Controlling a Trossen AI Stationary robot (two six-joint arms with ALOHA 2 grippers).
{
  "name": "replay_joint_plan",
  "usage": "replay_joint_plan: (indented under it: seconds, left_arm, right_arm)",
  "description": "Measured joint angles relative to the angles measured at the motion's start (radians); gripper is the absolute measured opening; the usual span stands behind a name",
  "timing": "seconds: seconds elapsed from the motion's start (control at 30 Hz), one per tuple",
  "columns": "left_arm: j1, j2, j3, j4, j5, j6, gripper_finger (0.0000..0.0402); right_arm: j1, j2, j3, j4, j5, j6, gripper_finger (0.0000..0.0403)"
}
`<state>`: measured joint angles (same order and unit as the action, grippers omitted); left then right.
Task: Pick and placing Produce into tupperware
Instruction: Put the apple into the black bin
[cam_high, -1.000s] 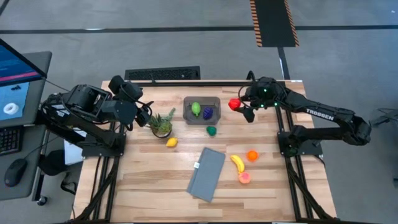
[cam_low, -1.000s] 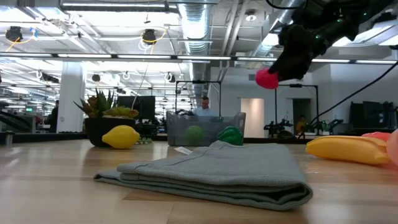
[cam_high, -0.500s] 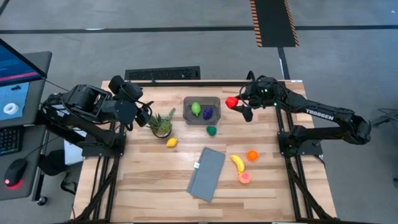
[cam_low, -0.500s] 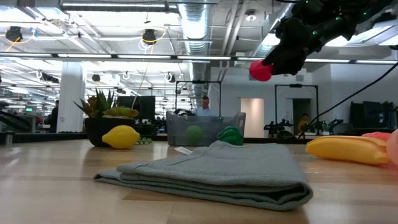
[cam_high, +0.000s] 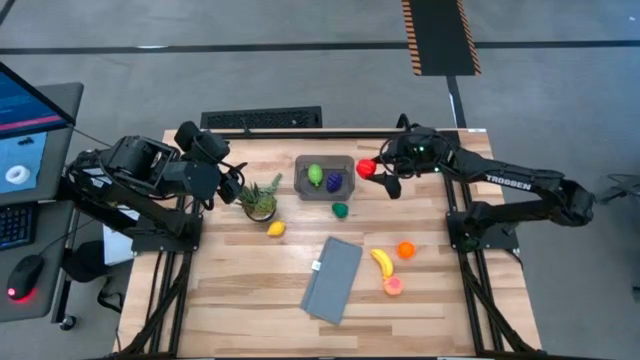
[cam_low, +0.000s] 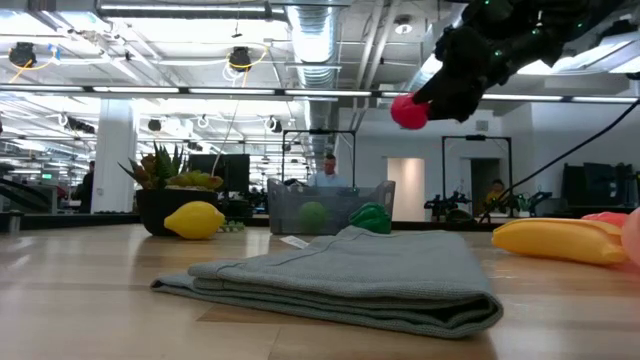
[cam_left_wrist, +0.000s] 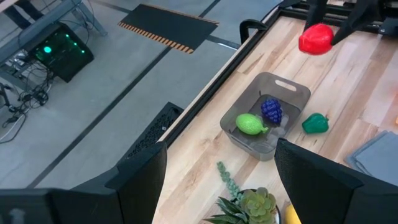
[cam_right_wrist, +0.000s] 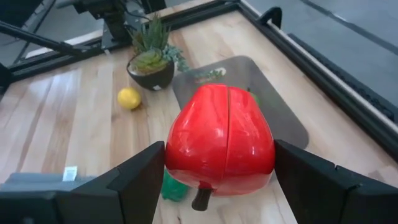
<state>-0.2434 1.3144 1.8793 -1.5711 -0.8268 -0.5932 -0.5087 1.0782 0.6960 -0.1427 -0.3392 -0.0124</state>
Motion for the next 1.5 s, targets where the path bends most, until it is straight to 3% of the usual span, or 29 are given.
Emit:
replay_joint_plan:
  seconds: [0.7,1.5]
  left_arm:
    - [0.0,0.0,0.0,0.0,0.0,-0.01,0.0288]
    - [0.0,0.0,0.0,0.0,-0.008,-0.003,0.0288]
  right_arm:
    - [0.021,0.309,0.223,0.04,-0.024,-0.04,0.0311]
    - [0.103,0.623,0.367,0.038,-0.027,-0.033,0.0311]
